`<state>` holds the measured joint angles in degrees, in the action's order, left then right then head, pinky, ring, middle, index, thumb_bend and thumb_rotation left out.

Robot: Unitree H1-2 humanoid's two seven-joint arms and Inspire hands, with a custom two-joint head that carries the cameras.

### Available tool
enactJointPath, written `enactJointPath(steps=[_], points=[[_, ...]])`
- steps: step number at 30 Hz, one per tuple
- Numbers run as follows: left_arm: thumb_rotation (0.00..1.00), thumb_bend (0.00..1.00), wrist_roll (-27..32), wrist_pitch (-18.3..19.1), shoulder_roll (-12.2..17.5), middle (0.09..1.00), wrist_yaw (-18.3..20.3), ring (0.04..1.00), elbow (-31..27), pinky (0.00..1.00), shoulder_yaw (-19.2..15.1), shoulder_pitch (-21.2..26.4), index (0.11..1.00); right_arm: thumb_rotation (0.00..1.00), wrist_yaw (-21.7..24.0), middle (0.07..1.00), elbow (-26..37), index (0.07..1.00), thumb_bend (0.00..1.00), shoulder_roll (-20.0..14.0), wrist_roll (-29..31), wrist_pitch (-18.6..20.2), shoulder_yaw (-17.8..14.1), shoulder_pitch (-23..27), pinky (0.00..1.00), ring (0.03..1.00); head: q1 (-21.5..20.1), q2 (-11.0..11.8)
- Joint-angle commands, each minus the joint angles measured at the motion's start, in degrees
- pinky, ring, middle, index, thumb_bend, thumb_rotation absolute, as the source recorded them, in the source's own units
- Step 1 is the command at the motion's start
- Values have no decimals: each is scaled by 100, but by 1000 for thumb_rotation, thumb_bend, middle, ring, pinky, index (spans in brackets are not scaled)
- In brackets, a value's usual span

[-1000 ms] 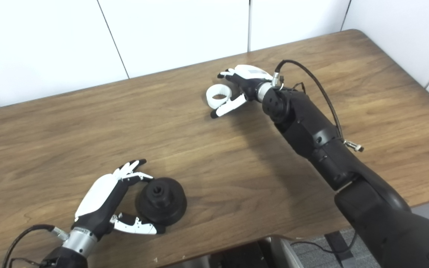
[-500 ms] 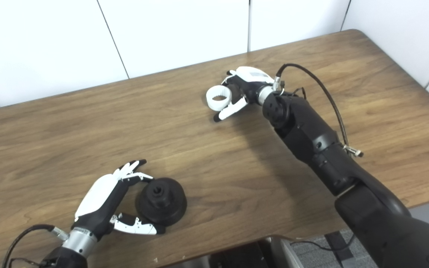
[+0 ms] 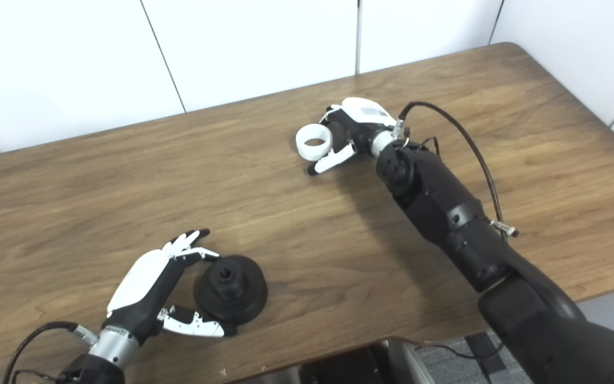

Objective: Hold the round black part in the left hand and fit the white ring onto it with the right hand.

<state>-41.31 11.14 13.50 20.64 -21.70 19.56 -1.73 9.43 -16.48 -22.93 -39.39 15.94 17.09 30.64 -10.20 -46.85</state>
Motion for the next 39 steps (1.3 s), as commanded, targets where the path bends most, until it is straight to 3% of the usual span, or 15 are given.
enactJointPath(steps=[1,8,28,29,30,39], points=[[281,1000,-46,-10,10,974,-37,1000,-141,1000,-19,50,634,448,-192,916,42,698,875,24,5,-53,-78,138,897,922,-7,-5],[278,1000,-64,16,-15,975,-37,1000,-164,1000,-22,49,632,431,-485,901,-13,672,850,231,2,52,-147,11,906,910,5,-34],[288,997,-92,77,-48,976,-22,1000,-194,1000,9,55,633,279,-1342,844,-202,591,766,537,149,-153,-302,-164,902,862,11,-77],[286,996,-98,71,-47,976,-29,1000,-192,1000,10,55,632,195,-1399,840,-210,524,599,546,175,-198,-314,-179,914,860,9,-80],[287,995,-99,67,-47,976,-34,1000,-189,1000,11,55,632,173,-1470,835,-228,506,560,554,186,-249,-321,-192,916,857,9,-80],[283,1000,-81,75,-58,974,-34,1000,-191,1000,1,67,630,140,-1856,804,-324,484,518,543,92,-482,-275,-242,910,844,13,-92]])
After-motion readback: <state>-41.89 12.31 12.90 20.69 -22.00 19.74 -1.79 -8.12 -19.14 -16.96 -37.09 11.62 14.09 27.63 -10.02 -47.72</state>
